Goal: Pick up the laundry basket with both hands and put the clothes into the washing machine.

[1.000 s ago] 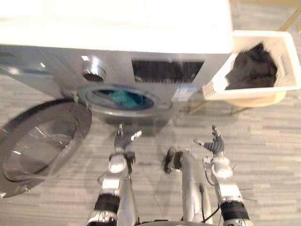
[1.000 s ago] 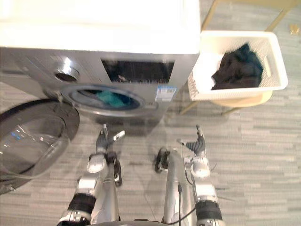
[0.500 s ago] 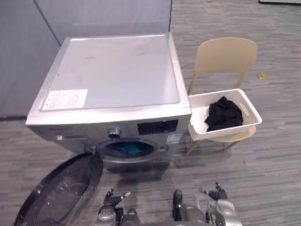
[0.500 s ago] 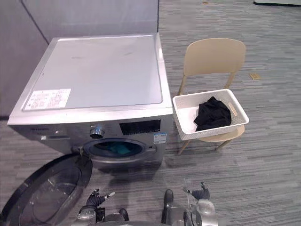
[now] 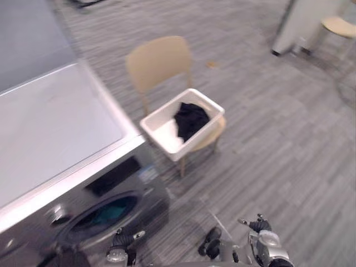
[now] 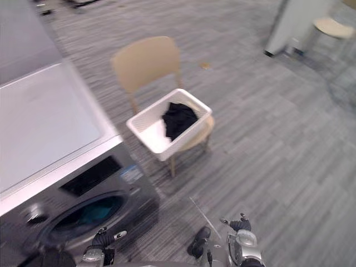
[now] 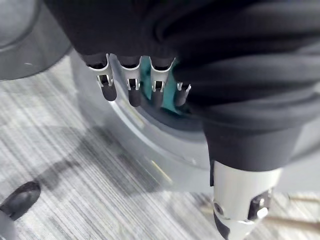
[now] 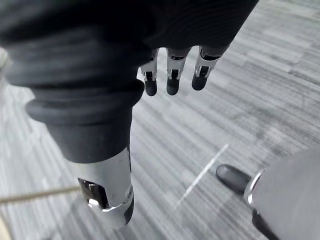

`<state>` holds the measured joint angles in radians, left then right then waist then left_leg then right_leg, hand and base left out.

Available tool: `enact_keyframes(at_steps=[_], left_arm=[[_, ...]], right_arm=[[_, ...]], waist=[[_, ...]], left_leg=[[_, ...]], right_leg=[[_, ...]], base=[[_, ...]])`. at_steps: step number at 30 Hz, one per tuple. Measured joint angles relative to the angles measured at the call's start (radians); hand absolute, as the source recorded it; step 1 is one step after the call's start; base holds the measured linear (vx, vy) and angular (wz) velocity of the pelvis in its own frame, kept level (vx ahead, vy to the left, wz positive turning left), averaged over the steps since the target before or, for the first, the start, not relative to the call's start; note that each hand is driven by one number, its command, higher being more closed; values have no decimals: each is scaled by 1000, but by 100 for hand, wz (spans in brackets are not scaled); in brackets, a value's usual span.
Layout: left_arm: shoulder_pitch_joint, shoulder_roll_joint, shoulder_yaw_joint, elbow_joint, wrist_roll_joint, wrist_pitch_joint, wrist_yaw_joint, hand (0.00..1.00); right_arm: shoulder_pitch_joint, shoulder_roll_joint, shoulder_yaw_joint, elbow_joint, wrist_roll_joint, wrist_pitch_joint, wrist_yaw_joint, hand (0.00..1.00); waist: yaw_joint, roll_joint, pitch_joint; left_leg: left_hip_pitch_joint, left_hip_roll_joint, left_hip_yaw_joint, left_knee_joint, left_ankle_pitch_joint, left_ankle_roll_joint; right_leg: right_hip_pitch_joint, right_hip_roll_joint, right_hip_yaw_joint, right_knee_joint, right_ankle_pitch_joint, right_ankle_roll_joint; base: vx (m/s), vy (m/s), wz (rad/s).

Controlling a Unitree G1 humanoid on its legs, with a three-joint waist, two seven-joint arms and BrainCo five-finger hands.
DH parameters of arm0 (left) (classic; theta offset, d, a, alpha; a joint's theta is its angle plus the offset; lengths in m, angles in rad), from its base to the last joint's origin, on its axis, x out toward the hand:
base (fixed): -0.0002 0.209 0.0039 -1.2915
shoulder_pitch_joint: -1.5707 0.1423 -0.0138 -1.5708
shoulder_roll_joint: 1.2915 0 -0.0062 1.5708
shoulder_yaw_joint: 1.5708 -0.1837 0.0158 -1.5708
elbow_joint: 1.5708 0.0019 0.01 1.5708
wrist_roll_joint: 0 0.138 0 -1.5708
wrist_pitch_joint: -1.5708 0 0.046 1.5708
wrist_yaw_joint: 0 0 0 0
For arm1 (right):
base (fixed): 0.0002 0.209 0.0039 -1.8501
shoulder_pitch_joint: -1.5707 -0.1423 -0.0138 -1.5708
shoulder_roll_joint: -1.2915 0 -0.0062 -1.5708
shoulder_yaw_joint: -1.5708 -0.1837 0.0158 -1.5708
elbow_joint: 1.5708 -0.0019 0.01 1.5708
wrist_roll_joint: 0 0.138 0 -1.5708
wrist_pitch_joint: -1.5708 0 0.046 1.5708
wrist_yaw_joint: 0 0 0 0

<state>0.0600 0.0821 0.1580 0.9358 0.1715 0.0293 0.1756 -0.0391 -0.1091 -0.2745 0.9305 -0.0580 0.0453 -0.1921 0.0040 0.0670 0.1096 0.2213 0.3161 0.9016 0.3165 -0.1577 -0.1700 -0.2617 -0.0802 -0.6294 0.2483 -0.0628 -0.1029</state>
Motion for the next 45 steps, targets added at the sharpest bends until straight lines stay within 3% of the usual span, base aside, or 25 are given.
enact_keyframes(at_steps=[1, 2, 4, 5, 7, 9, 12, 13, 14, 16, 17, 18, 19, 21, 23, 25, 28, 29, 30, 31, 35, 39, 42, 44, 45], left_arm=[[3, -5, 0, 1, 1, -4, 0, 0], [14, -16, 0, 3, 1, -14, -1, 0], [31, -31, 1, 8, 1, -34, -2, 0], [41, -36, 0, 4, 0, -41, -2, 0], [60, -27, -3, -1, -1, -42, 0, 0], [75, -13, -32, -7, -2, -40, 1, 0], [77, -27, -42, -25, 8, -34, 1, 0], [75, -29, -45, -27, 17, -34, 1, 0], [70, -30, -51, -38, 25, -33, 1, 0], [76, -28, -48, -59, 38, -33, 2, 0], [74, -36, -42, -60, 36, -33, 4, 0], [75, -36, -40, -59, 33, -33, 5, 0], [76, -34, -45, -61, 21, -34, 11, 0], [74, -24, -70, -62, 15, -35, 23, 0], [73, -14, -78, -63, 6, -34, 24, 0], [70, -19, -77, -63, -4, -34, 28, 0], [20, -40, -69, -63, -4, -34, 34, 0], [-4, -32, -68, -61, -4, -34, 44, 0], [-15, -29, -75, -67, -4, -36, 43, 0], [-54, -67, -82, -46, -4, -33, 41, 0], [-40, -121, -76, -68, -24, -41, 41, 0], [-8, -109, -90, -90, -46, -41, 41, 0], [-8, -94, -122, -75, -47, -35, 40, 0], [-9, -87, -133, -67, -45, -35, 38, 0], [1, -62, -147, -62, -44, -37, 30, 0]], right_arm=[[3, -4, 0, 1, 0, 0, -2, 0], [5, -10, 9, 5, -1, 0, -3, 0], [0, -19, 22, 26, -3, 2, -9, 0], [0, -25, 22, 41, -5, 4, -11, 0], [1, -24, 23, 62, -13, 4, -20, 0], [0, -16, 21, 65, -13, 5, -22, 0], [-15, -17, 20, 64, -11, 5, -23, 0], [-20, -18, 19, 64, -11, 5, -24, 0], [-25, -18, 20, 62, -11, 5, -24, 0], [-28, -19, 20, 38, -10, 2, -24, 0], [-36, -22, 16, 38, -11, 1, -25, 0], [-34, -29, 13, 39, -11, 1, -26, 0], [-25, -28, 7, 45, -13, 3, -26, 0], [-15, -28, 7, 45, -13, 3, -23, 0], [-16, -41, 5, 43, -15, 2, -22, 0], [-13, -42, 7, 33, -15, 0, -22, 0], [-9, -37, 11, -10, -14, -1, -22, 0], [3, -34, 7, -35, -11, -1, -24, 0], [16, -31, 6, -44, -11, 0, -26, 0], [22, -50, -10, -47, -3, 4, -28, 0], [5, -52, 7, -128, 8, -3, -42, 0], [-34, -54, 8, -170, 8, -36, -46, 0], [-45, -56, 8, -169, 7, -37, -48, 0], [-23, -52, 6, -168, 7, -32, -50, 0], [-10, -23, 19, -168, 7, -24, -48, 0]], waist=[[4, 4, -1], [15, 17, 1], [18, 39, 11], [26, 23, 29], [58, 14, 44], [76, 12, 55], [99, 10, 60], [98, 11, 59], [116, -2, 56], [123, -22, 52], [119, -10, 52], [118, -8, 53], [117, -5, 51], [100, -29, 60], [67, -26, 63], [66, -23, 64], [64, -10, 72], [47, -27, 70], [32, -48, 68], [41, -11, 99], [65, 16, 82], [68, 4, 81], [61, -1, 80], [40, 6, 75], [39, -15, 69]], left_leg=[[-15, 41, -3, 105, 8, 8], [-57, 140, -65, 330, 24, 86], [-189, 178, -287, 625, -69, 228], [-294, 101, -485, 717, -90, 205], [-412, -19, -650, 756, -111, 167], [-507, -93, -701, 696, -117, 153], [-574, -218, -670, 201, -80, 116], [-573, -238, -647, 100, -43, 131], [-553, -274, -633, 17, 60, 190], [-540, -316, -630, -3, 76, 260], [-523, -330, -622, 9, 49, 296], [-492, -337, -619, -13, 42, 294], [-386, -354, -632, -94, 40, 293], [-266, -396, -712, -134, 21, 311], [-165, -394, -856, -142, -3, 301], [-126, -375, -922, -135, -3, 301], [-152, -318, -1095, -30, -36, 247], [-208, -324, -1175, 43, -68, 195], [-226, -346, -1215, 79, -94, 153], [-233, -310, -1277, 129, -147, 91], [-367, -236, -1162, 79, -41, -30], [-366, -189, -765, -69, 66, 103], [-387, -143, -473, -91, 60, 133], [-387, -142, -395, -83, 91, 155], [-378, -177, -412, -103, 92, 159]], right_leg=[[5, 28, 38, -12, -2, -3], [36, 90, 111, -60, -3, -6], [88, 163, 203, -91, -11, -32], [124, 187, 257, -97, -23, -41], [194, 207, 326, -114, -40, -47], [250, 210, 360, -145, -46, -6], [329, 207, 397, -239, -53, 18], [344, 208, 397, -256, -56, 24], [375, 195, 405, -275, -58, 30], [386, 162, 401, -266, -85, 71], [360, 138, 366, -144, -135, 147], [338, 119, 349, -44, -160, 179], [262, 56, 315, 260, -183, 212], [146, -72, 266, 684, -151, 201], [74, -142, 255, 833, -193, 130], [28, -147, 285, 757, -207, 126], [-73, -21, 579, 406, -196, 180], [-50, 17, 786, 177, -134, 253], [-11, 1, 871, 42, -83, 284], [25, 15, 811, 38, 22, 255], [76, -16, 546, 63, -40, 178], [164, -76, 342, 44, -68, 165], [188, -141, 206, 14, -83, 188], [228, -171, 145, 10, -92, 215], [261, -188, 117, -15, -85, 226]], base=[[274, -195, -194], [285, -158, -167], [312, -83, -179], [298, -31, -161], [307, 6, -130], [330, 3, -84], [352, 28, -27], [437, 38, 2], [630, 62, 3], [606, 69, 24], [420, 63, 45], [644, 105, 61], [441, 72, 58], [591, 27, 104], [759, -113, 155], [456, -149, 126], [446, -310, 156], [415, -477, 198], [421, -512, 245], [434, -536, 206], [223, -383, 171], [59, -131, 176], [20, 67, 122], [52, 146, 133], [45, 167, 111]])
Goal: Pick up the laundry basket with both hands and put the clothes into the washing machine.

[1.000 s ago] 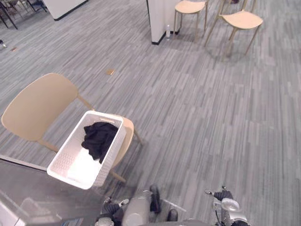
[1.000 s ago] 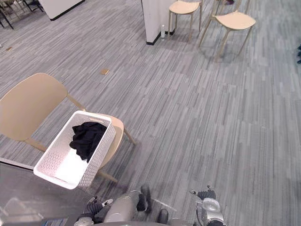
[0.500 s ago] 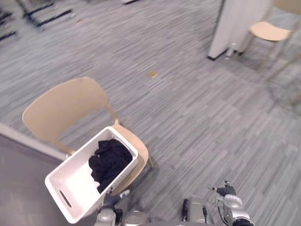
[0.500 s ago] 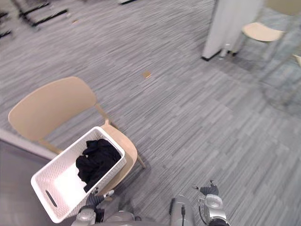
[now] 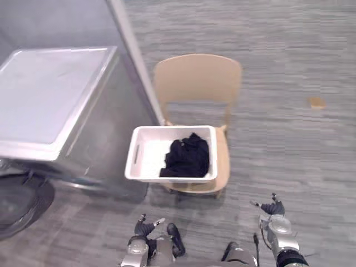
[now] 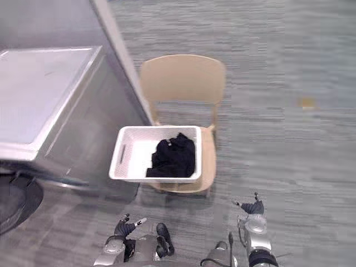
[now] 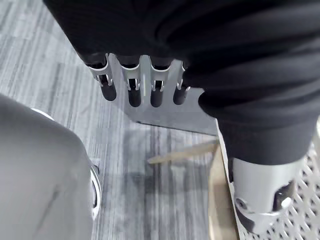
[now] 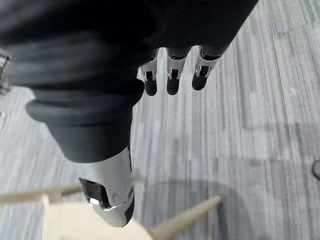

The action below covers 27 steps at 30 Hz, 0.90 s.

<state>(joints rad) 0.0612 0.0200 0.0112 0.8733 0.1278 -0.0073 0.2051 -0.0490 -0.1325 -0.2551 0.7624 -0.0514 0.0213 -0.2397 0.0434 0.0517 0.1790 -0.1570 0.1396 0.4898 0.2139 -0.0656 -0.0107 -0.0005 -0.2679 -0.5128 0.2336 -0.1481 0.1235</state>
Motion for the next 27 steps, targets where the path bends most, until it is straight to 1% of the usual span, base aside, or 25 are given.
enact_keyframes(at_steps=[1, 2, 3, 4, 5, 6, 7, 8, 9, 10, 11, 12, 13, 14, 15, 16, 17, 18, 20, 23, 25, 27], left_arm=[[1, 13, 0, 1, 1, 0, -6, 0], [2, 31, 0, 1, 1, 1, -10, 0], [4, 44, 0, 1, 3, 1, -10, 0], [7, 47, 0, 1, 3, 1, -10, 0], [17, 46, 0, 1, 3, 1, -10, 0], [23, 43, -2, 0, 3, 1, -10, 0], [25, 45, -4, -1, 3, 0, -10, 0], [29, 49, -2, -3, 2, -1, -10, 0], [34, 63, -3, -5, 3, 0, -10, 0], [37, 70, -1, -8, 4, 0, -10, 0], [44, 84, 1, -14, 4, 1, -10, 0], [48, 90, 2, -21, 6, 1, -10, 0], [48, 99, 7, -25, 22, 1, -10, 0], [48, 101, 16, -25, 24, 1, -10, 0], [49, 101, 22, -25, 24, 0, -9, 0], [53, 110, 28, -22, 36, 2, -8, 0], [51, 108, 30, -19, 42, 2, -8, 0], [53, 103, 31, -24, 41, -2, -8, 0], [52, 103, 38, -22, 41, -2, -8, 0], [54, 103, 45, -18, 41, -2, -8, 0], [53, 103, 49, -15, 41, -3, -8, 0], [43, 103, 49, -8, 41, -5, -8, 0]], right_arm=[[-1, 13, 0, 0, 0, 0, 0, 0], [-7, 25, 1, -1, 0, 0, 0, 0], [-16, 27, 2, -1, -5, 0, 0, 0], [-21, 26, 2, -1, -14, 0, 0, 0], [-33, 23, 7, -3, -35, 0, 0, 0], [-31, 15, 30, -13, -51, 5, 1, 0], [-26, 13, 39, -26, -64, 9, 1, 0], [-21, 10, 59, -58, -95, 13, 2, 0], [-24, 6, 95, -98, -121, 18, 3, 0], [-25, 6, 113, -121, -130, 18, 3, 0], [-27, 4, 139, -168, -158, 18, 3, 0], [-30, 4, 147, -192, -169, 17, 3, 0], [-38, -5, 158, -229, -202, 14, 4, 0], [-57, -22, 160, -239, -221, 6, 6, 0], [-69, -35, 169, -239, -230, 6, 6, 0], [-92, -69, 203, -241, -247, 5, 6, 0], [-94, -85, 215, -243, -255, 4, 7, 0], [-111, -120, 247, -255, -274, 4, 25, 0], [-135, -139, 279, -281, -290, -2, 38, 0], [-187, -175, 337, -275, -338, -15, 62, 0], [-216, -201, 379, -251, -364, -18, 72, 0], [-271, -235, 430, -163, -393, -20, 88, 0]], waist=[[0, -13, -6], [0, -26, -14], [1, -38, -20], [1, -40, -22], [0, -40, -22], [-7, -40, -22], [-8, -41, -21], [-12, -46, -19], [-27, -49, -19], [-29, -53, -18], [-28, -59, -18], [-30, -60, -18], [-30, -60, -17], [-30, -63, -12], [-29, -66, -10], [-30, -77, -9], [-33, -72, -8], [-24, -59, -9], [-28, -48, -1], [-23, -43, 3], [-19, -40, 8], [-1, -26, 22]], left_leg=[[2, -15, -8, -11, 4, 5], [5, -39, -20, -30, 12, 13], [7, -63, -26, -45, 14, 18], [10, -74, -31, -49, 12, 22], [24, -96, -43, -62, -1, 39], [41, -116, -62, -75, -14, 41], [51, -125, -72, -76, -19, 44], [67, -138, -94, -71, -32, 55], [80, -141, -124, -72, -42, 66], [87, -141, -134, -73, -44, 67], [97, -141, -156, -77, -45, 68], [99, -141, -166, -78, -46, 67], [100, -140, -183, -78, -47, 66], [100, -138, -202, -72, -47, 61], [98, -138, -207, -65, -42, 51], [74, -147, -234, -16, -56, 37], [63, -146, -255, 4, -64, 31], [48, -134, -276, 14, -66, 24], [30, -125, -302, 10, -59, 13], [0, -112, -340, -10, -42, -12], [-13, -109, -356, -21, -33, -23], [-39, -111, -363, -22, -22, -21]], right_leg=[[5, -6, -6, -13, 4, 7], [15, -16, -12, -28, 13, 21], [15, -35, -19, -23, 15, 24], [16, -48, -23, -14, 15, 24], [11, -77, -28, 33, 15, 25], [-7, -118, -23, 136, 16, 25], [-27, -142, -9, 207, 17, 21], [-81, -177, 56, 353, 45, -30], [-150, -161, 164, 469, 34, -81], [-174, -136, 214, 501, 7, -72], [-212, -77, 288, 512, -46, -55], [-227, -51, 314, 492, -66, -51], [-248, 2, 344, 415, -77, -38], [-256, 46, 359, 308, -72, -32], [-258, 64, 370, 247, -61, -28], [-251, 90, 403, 129, 54, -55], [-246, 91, 401, 133, 73, -56], [-251, 98, 376, 130, 65, -64], [-254, 102, 343, 128, 59, -69], [-264, 117, 304, 109, 59, -71], [-268, 120, 286, 98, 62, -76], [-286, 119, 278, 91, 68, -85]], base=[[40, 164, 60], [53, 153, 33], [48, 153, 29], [41, 159, 25], [22, 170, 32], [20, 175, 38], [30, 167, 52], [75, 160, 58], [91, 128, 59], [85, 67, 56], [73, 8, 41], [94, -6, 52], [124, -27, 60], [114, -42, 59], [125, -66, 71], [137, -105, 68], [185, -137, 69], [157, -130, 45], [129, -137, 38], [96, -125, 32], [64, -69, 26], [18, -16, 13]])
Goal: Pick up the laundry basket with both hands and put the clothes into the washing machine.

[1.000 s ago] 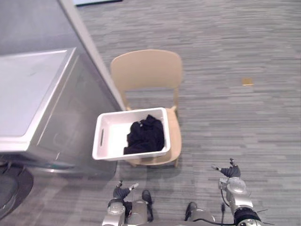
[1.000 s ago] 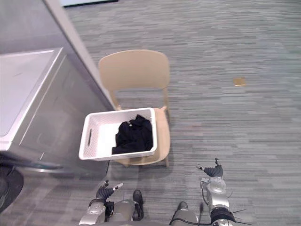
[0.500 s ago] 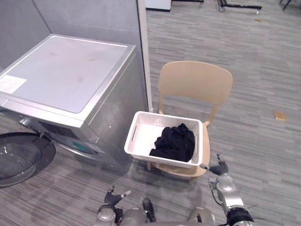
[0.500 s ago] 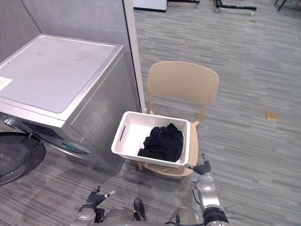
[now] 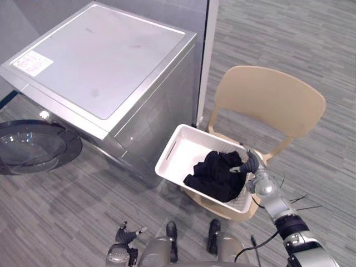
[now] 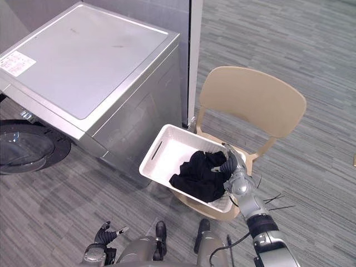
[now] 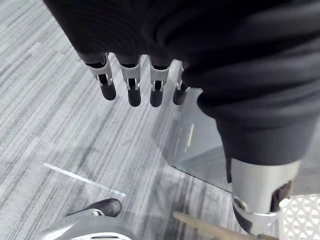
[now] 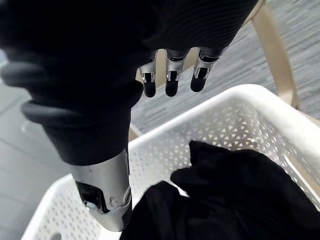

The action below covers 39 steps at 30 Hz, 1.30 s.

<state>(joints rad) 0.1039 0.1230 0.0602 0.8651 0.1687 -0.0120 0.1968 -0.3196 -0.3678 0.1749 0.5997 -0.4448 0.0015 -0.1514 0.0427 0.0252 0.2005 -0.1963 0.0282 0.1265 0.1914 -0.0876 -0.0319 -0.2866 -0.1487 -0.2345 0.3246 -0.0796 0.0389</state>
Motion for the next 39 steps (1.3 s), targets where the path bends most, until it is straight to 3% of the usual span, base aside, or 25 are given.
enact_keyframes(at_steps=[4, 6, 12, 16, 17, 22, 25, 28, 39], left_arm=[[-34, 2, 0, 9, 0, -14, 2, 0], [-75, 3, -4, 9, -4, -15, 5, 0], [-190, 5, -11, -8, -65, -21, 29, 0], [-278, 6, -4, -26, -99, -33, 48, 0], [-293, 5, 1, -43, -110, -38, 48, 0], [-307, 0, 54, -71, -125, -40, 50, 0], [-312, -2, 65, -76, -138, -40, 50, 0], [-311, -8, 67, -76, -139, -40, 48, 0], [-225, -22, 65, -92, -138, -28, 42, 0]], right_arm=[[-101, -39, 60, 136, -39, 1, 4, 0], [-148, -54, 81, 186, -74, 5, 4, 0], [-262, -52, 125, 212, -107, 13, -3, 0], [-354, -55, 157, 250, -107, 47, -26, 0], [-378, -55, 157, 251, -107, 53, -28, 100], [-436, -56, 151, 250, -94, 69, -69, 100], [-453, -69, 136, 246, -32, 72, -68, 100], [-453, -67, 134, 219, 27, 76, -63, 100], [-265, -14, -37, -126, 191, 80, -62, 100]], waist=[[7, 25, 66], [29, 38, 121], [36, 42, 200], [31, 42, 221], [32, 40, 223], [36, 38, 225], [56, 38, 226], [56, 37, 226], [55, 20, 227]], left_leg=[[-61, -11, -21, 5, 29, -6], [-107, -12, -32, 28, 36, -5], [-241, -24, -43, 59, 49, -2], [-327, 1, -1, 56, 71, -1], [-352, 7, 5, 54, 72, -2], [-386, 19, 15, 14, 127, 1], [-381, 24, 17, 15, 145, 4], [-367, 25, 14, 11, 146, 4], [-181, 30, 28, -126, 177, -12]], right_leg=[[-49, -14, -17, 8, 13, -9], [-87, -22, -27, 36, 16, -13], [-234, -59, -43, 140, 0, -35], [-315, -67, -65, 150, 1, -36], [-337, -67, -72, 148, 2, -37], [-376, -63, -93, 141, 18, -59], [-371, -59, -95, 141, 18, -62], [-357, -57, -94, 140, 17, -63], [-213, -26, -85, 71, 16, -60]], base=[[-71, 19, 23], [-127, 7, 15], [-176, -20, 21], [-120, -54, 25], [-90, -64, 19], [9, -41, 7], [101, -47, 2], [75, -25, 4], [30, -12, -5]])
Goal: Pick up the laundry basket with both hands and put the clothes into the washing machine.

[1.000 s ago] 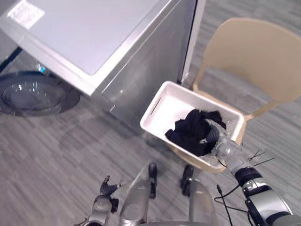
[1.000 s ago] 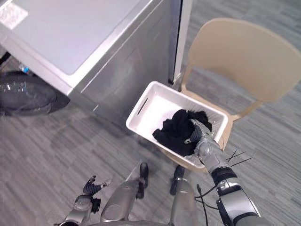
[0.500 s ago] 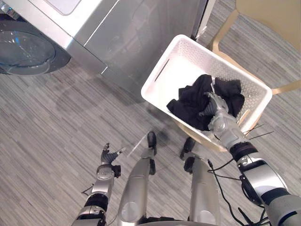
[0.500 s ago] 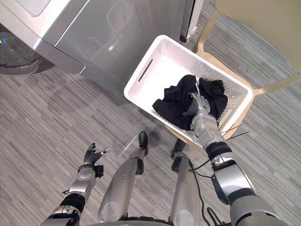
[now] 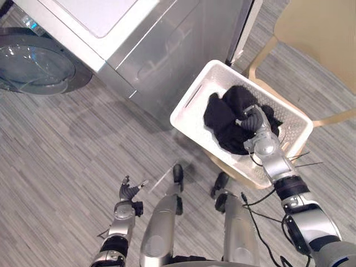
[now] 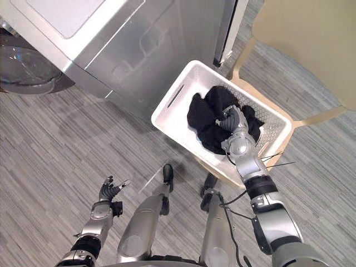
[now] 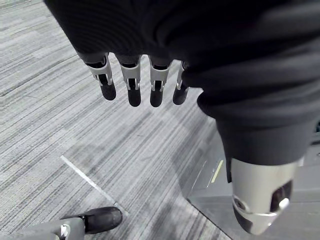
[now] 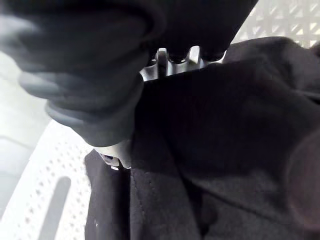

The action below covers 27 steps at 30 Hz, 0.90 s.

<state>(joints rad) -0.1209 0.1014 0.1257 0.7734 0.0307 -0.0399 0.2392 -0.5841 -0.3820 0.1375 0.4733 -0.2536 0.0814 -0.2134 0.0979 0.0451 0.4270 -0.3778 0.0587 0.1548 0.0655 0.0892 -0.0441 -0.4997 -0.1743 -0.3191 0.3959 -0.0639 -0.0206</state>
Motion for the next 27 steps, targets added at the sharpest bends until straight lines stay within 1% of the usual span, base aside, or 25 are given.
enact_keyframes(at_steps=[3, 5, 7, 9, 10, 11, 12, 13, 14, 15, 18, 20, 21, 23, 24, 25, 26, 27], left_arm=[[22, 0, 0, 1, 2, 13, -1, 0], [34, -1, 0, 14, 3, 17, -8, 0], [36, -4, 0, 23, 4, 24, -19, 0], [63, -13, 1, 22, 8, 32, -21, 0], [69, -15, 3, 23, 8, 34, -21, 0], [85, -20, 9, 23, 8, 35, -21, 0], [104, -24, 21, 22, 8, 36, -21, 0], [115, -26, 30, 22, 8, 37, -21, 0], [135, -29, 45, 22, 7, 37, -21, 0], [158, -29, 45, 21, 7, 40, -21, 0], [198, -29, 45, 20, 8, 52, -21, 0], [241, -29, 45, 20, 7, 56, -22, 0], [247, -29, 45, 20, 7, 57, -22, 0], [260, -29, 44, 15, 5, 59, -22, 0], [259, -31, 44, -5, 1, 60, -22, 0], [257, -33, 46, -38, 0, 60, -21, 0], [254, -43, 65, -88, -3, 53, -19, 0], [251, -46, 76, -143, -4, 49, -15, 0]], right_arm=[[46, 32, -63, -55, 62, -17, -1, 100], [97, 70, -103, -84, 101, -23, -2, 100], [149, 109, -138, -109, 150, -31, -3, 100], [221, 174, -171, -133, 229, -36, -1, 100], [241, 191, -179, -149, 251, -37, -1, 100], [281, 221, -186, -180, 300, -44, -2, 100], [318, 253, -192, -209, 347, -59, 1, 100], [337, 269, -195, -228, 370, -66, 1, 100], [362, 296, -197, -260, 412, -82, 3, 100], [376, 312, -196, -283, 445, -101, 9, 100], [398, 331, -177, -343, 485, -125, 25, 100], [400, 344, -121, -395, 505, -152, 53, 100], [400, 346, -102, -408, 512, -155, 61, 100], [403, 365, -47, -428, 522, -173, 84, 100], [412, 372, -39, -432, 529, -178, 88, 100], [423, 376, -25, -437, 539, -182, 89, 100], [431, 378, -4, -454, 548, -183, 89, 100], [443, 378, 1, -471, 560, -188, 89, 100]], waist=[[-2, -14, -10], [-3, -32, -45], [-4, -34, -53], [-7, -34, -107], [-7, -35, -119], [-9, -36, -141], [-10, -37, -168], [-11, -36, -182], [-15, -37, -201], [-21, -37, -221], [-25, -40, -247], [-24, -47, -258], [-23, -49, -261], [-24, -53, -260], [-25, -55, -261], [-21, -51, -261], [-18, -31, -256], [-24, -34, -256]], left_leg=[[43, 4, 2, -38, 12, -5], [61, 6, 9, -60, 21, -8], [102, 10, 6, -69, 21, -8], [144, 11, -11, -89, 21, -8], [154, 11, -15, -91, 20, -8], [175, 11, -18, -96, 20, -9], [196, 11, -20, -102, 19, -10], [207, 11, -21, -104, 18, -12], [228, 11, -26, -105, 16, -14], [251, 11, -27, -113, 15, -15], [291, 13, -24, -129, 11, -18], [323, 24, 12, -132, -6, -22], [323, 26, 24, -130, -8, -21], [311, 28, 43, -81, -33, -18], [287, 29, 45, -29, -47, -6], [262, 38, 46, 9, -56, 10], [223, 61, 42, 49, -63, 21], [197, 59, 16, 88, -64, 22]], right_leg=[[27, 15, 10, -16, 0, 0], [31, 22, 16, -23, 0, 0], [79, 32, 14, -44, 1, 1], [124, 40, 9, -70, -1, 4], [136, 42, 7, -75, -1, 5], [166, 47, 3, -92, 0, 10], [193, 52, 0, -112, 2, 14], [209, 54, -3, -121, 3, 16], [240, 57, -7, -138, 6, 20], [264, 61, -6, -155, 9, 25], [308, 71, 0, -187, 16, 35], [323, 86, 47, -208, 31, 43], [320, 89, 58, -211, 37, 45], [312, 88, 82, -190, 43, 46], [297, 83, 104, -162, 47, 45], [291, 89, 129, -156, 50, 73], [256, 89, 177, -28, -12, 69], [233, 58, 217, 176, -96, 67]], base=[[56, -22, -14], [83, -22, -14], [97, -14, -4], [84, 5, 0], [82, 16, 5], [68, 26, 6], [63, 29, 7], [62, 35, 8], [45, 34, 5], [35, 32, 4], [-4, 32, -9], [-46, 21, -49], [-56, 21, -55], [-58, 21, -31], [-58, 20, -11], [-91, 12, 0], [-107, -15, 33], [-109, -48, 48]])
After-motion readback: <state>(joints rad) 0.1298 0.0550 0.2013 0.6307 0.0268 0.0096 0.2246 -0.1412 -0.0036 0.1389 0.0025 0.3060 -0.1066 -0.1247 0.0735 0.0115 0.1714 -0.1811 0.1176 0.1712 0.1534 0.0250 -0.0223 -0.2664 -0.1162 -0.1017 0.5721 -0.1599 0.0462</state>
